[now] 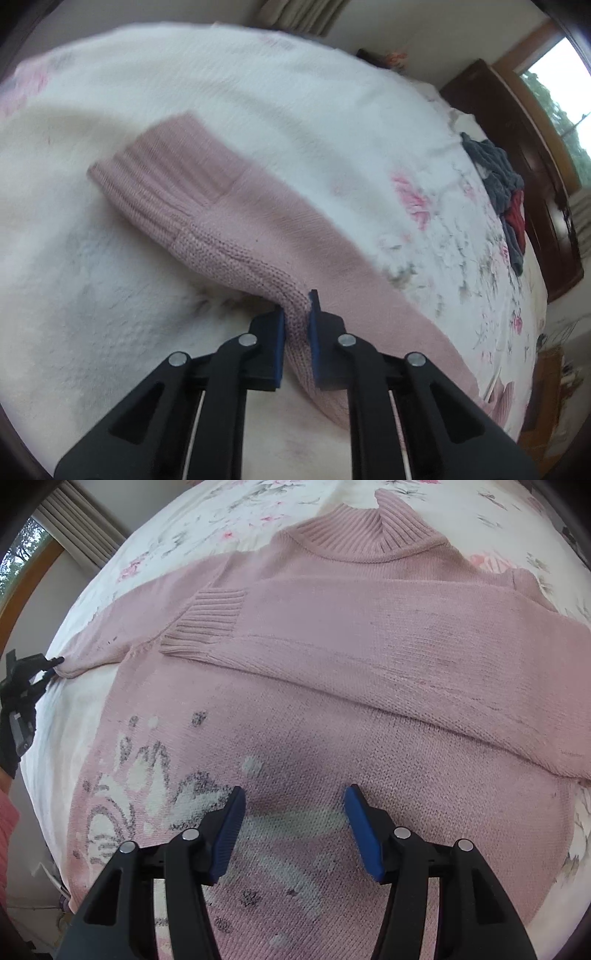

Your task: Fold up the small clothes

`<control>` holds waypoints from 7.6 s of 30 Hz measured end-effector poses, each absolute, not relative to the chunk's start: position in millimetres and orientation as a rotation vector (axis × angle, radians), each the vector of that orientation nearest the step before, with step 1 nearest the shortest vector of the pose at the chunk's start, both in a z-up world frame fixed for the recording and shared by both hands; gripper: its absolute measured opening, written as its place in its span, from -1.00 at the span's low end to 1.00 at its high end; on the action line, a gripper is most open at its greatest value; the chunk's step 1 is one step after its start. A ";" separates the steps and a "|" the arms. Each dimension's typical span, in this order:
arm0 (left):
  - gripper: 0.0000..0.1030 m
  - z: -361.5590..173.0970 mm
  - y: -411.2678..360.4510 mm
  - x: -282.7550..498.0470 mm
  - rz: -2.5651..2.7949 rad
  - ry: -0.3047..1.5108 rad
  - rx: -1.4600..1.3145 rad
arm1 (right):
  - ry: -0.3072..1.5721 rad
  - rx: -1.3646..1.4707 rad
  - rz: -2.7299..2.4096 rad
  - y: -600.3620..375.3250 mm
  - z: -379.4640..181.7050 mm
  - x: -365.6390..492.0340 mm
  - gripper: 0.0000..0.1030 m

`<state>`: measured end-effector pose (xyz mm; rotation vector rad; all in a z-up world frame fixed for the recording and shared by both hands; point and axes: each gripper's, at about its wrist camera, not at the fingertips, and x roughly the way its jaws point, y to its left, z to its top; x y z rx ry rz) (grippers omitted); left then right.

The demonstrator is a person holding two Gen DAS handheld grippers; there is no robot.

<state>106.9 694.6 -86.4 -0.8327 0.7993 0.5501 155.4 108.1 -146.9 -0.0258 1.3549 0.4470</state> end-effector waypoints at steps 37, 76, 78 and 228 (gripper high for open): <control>-0.77 -146.9 342.3 214.1 -0.025 1.030 -0.496 | 1.314 0.053 0.395 42.9 -136.0 143.6 0.11; -0.24 -97.4 447.5 203.1 0.115 1.025 -0.394 | 1.443 0.283 0.630 208.2 -132.4 267.7 -0.66; -0.23 -94.1 436.1 206.2 0.100 1.021 -0.369 | 1.411 0.278 0.625 190.3 -119.1 265.1 -0.66; -0.87 -78.2 249.6 299.9 -0.367 0.835 -0.097 | 1.015 0.047 0.618 62.1 -72.9 307.9 -0.76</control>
